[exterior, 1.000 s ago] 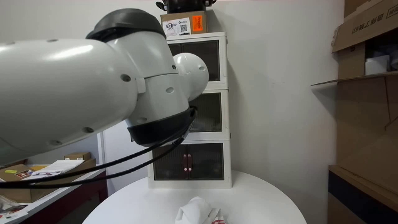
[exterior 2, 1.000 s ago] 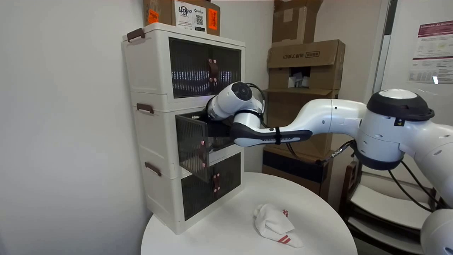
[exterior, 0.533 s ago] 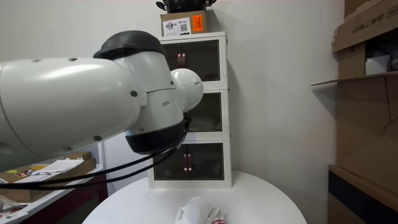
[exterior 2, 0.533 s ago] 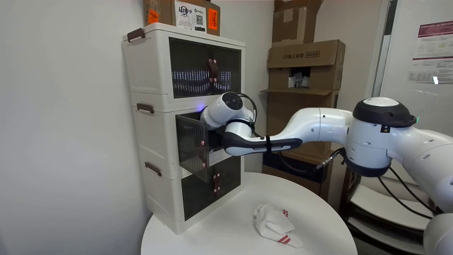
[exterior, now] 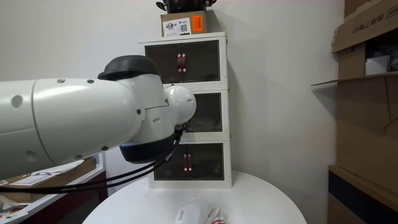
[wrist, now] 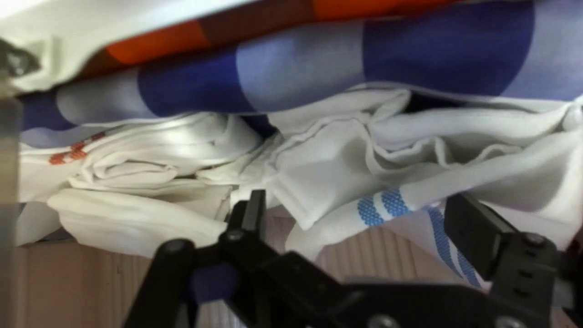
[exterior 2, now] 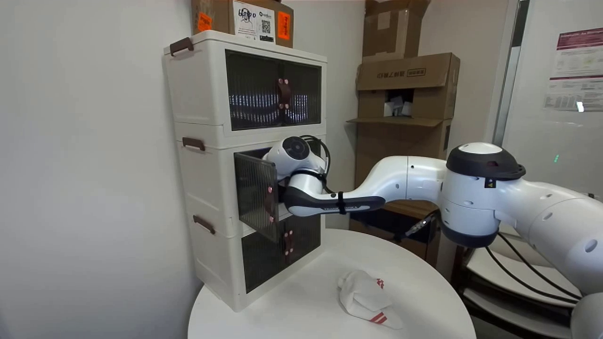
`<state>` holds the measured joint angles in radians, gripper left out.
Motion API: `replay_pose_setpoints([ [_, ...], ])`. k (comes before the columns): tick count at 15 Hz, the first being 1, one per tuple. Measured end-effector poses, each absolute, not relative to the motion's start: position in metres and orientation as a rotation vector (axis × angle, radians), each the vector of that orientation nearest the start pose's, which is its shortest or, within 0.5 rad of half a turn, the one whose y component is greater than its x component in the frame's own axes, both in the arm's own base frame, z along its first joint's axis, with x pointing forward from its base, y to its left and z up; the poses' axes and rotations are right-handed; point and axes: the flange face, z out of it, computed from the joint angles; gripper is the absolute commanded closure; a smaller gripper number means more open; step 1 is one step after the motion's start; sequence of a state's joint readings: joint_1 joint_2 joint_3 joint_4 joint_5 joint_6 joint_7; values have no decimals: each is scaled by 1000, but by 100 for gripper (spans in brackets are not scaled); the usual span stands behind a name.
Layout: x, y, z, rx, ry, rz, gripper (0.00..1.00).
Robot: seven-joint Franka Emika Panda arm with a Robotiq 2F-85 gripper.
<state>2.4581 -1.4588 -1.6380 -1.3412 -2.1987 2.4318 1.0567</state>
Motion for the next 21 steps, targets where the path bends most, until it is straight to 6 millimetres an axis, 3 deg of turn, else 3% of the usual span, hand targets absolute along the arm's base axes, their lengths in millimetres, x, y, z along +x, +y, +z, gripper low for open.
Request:
replay_pose_setpoints([
  [5,764,103,346,-2625,47,-1525,72],
  [6,764,104,346,-2622,48,-1526,58],
  [7,764,104,346,-2617,50,-1525,33],
  [9,763,106,348,-2604,56,-1521,27],
  [12,760,112,353,-2564,66,-1505,4],
  [14,756,119,358,-2524,71,-1485,0],
  [16,753,126,363,-2480,83,-1455,29],
  [18,749,131,364,-2449,97,-1418,36],
  [21,748,131,358,-2428,126,-1350,58],
])
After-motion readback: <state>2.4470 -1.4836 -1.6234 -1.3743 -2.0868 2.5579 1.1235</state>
